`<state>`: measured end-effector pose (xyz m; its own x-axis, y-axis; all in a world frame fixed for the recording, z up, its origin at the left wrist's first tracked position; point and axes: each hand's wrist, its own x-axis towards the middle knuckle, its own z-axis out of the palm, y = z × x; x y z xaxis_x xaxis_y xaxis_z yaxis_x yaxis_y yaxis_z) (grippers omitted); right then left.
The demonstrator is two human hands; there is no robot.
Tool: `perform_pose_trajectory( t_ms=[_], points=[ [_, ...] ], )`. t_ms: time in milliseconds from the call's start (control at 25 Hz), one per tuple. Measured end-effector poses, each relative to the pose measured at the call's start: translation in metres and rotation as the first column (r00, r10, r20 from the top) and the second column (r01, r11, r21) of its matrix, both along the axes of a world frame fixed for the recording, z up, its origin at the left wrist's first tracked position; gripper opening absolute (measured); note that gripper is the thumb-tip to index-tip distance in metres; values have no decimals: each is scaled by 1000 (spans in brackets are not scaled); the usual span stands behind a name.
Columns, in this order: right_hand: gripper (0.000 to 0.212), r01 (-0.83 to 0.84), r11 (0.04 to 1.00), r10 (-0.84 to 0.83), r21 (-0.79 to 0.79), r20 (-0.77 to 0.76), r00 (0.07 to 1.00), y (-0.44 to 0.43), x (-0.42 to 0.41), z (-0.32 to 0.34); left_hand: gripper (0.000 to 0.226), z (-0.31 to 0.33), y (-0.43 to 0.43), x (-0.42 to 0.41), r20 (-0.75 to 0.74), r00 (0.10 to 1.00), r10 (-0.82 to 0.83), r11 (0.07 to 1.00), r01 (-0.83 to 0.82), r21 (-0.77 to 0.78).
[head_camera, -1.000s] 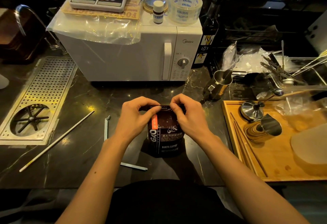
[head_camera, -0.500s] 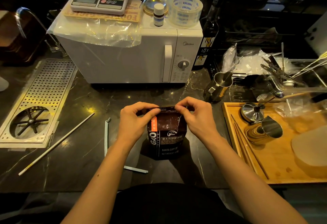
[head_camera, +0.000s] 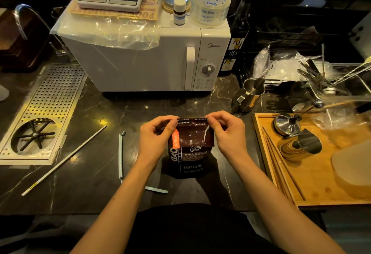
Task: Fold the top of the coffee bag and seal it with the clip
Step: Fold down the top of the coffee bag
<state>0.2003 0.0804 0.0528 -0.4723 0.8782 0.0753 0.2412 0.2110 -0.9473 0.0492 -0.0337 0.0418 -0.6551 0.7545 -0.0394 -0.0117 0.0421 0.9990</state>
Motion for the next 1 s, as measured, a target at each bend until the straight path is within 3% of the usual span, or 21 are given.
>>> perform_pose_trajectory(
  t_ms=[240,360,520,800,1000],
  points=[
    [15,-73,980,44,-187,-154,987,-9,8,-3,7,-8,-4,7,19,1000,-7,998,8,-62],
    [16,-114,974,86,-194,-147,985,-13,11,-8,8,-7,-4,6,19,1000,-21,998,23,-65],
    [21,-51,973,15,-226,-157,987,-14,3,-9,14,-8,-8,5,59,996,-68,996,71,-51],
    [21,-128,983,101,-132,-199,975,-29,-15,7,17,-2,-28,8,135,979,153,984,-163,67],
    [26,-235,964,204,-128,-219,954,-51,-49,12,19,25,-65,-29,90,945,315,935,-325,143]
  ],
)
